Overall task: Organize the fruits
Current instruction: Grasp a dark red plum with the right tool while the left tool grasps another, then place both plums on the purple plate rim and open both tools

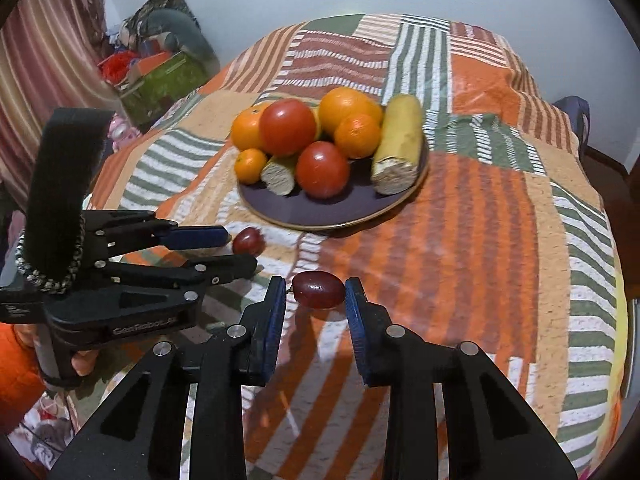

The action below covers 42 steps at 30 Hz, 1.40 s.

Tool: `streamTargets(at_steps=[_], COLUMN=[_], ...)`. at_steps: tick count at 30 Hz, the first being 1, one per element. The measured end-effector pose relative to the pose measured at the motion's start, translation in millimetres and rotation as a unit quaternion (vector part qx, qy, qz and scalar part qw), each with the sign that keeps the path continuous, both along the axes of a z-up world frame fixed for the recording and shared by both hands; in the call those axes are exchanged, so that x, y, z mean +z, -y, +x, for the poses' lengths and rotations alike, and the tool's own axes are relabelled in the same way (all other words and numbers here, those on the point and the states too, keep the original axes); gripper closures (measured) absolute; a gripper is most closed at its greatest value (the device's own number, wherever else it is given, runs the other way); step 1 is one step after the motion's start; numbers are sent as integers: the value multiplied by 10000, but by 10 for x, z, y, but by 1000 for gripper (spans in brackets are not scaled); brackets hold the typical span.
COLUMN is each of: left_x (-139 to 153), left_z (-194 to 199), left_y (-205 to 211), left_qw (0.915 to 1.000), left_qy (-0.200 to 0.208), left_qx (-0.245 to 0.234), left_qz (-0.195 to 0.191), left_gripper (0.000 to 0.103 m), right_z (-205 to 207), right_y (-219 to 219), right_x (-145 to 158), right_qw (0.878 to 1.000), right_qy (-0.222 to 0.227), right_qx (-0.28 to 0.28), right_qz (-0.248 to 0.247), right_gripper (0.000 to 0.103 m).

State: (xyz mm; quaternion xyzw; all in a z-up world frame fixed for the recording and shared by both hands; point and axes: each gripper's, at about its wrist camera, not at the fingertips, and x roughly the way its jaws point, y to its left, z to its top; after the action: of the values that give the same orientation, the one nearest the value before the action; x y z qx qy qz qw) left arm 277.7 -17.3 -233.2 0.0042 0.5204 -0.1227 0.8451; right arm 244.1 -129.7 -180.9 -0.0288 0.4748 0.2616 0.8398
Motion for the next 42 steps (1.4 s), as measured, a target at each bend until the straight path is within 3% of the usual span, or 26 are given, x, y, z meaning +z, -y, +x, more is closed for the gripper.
streamTargets(at_steps=[3, 18, 30, 38, 42], left_x=[-21, 271, 59, 95, 250], left_z=[43, 176, 409, 370, 230], left_y=[18, -159, -108, -143, -210], left_qw=[10000, 9990, 9991, 9995, 9990], left_qy=[-18, 374, 69, 78, 237], left_qx=[-68, 97, 222, 236, 310], left_qz=[-25, -210, -359, -204, -196], left_gripper=[85, 85, 85, 76, 74], right_z=[44, 411, 600, 571, 518], right_y=[21, -214, -313, -334, -263], right_x=[-20, -4, -203, -187, -72], right_qw=[10000, 9999, 9998, 9996, 9999], right_qy=[-5, 121, -131, -107, -32], right_qx=[-31, 97, 141, 210, 130], right_qz=[46, 58, -82, -142, -103], right_gripper=[75, 75, 74, 71, 70])
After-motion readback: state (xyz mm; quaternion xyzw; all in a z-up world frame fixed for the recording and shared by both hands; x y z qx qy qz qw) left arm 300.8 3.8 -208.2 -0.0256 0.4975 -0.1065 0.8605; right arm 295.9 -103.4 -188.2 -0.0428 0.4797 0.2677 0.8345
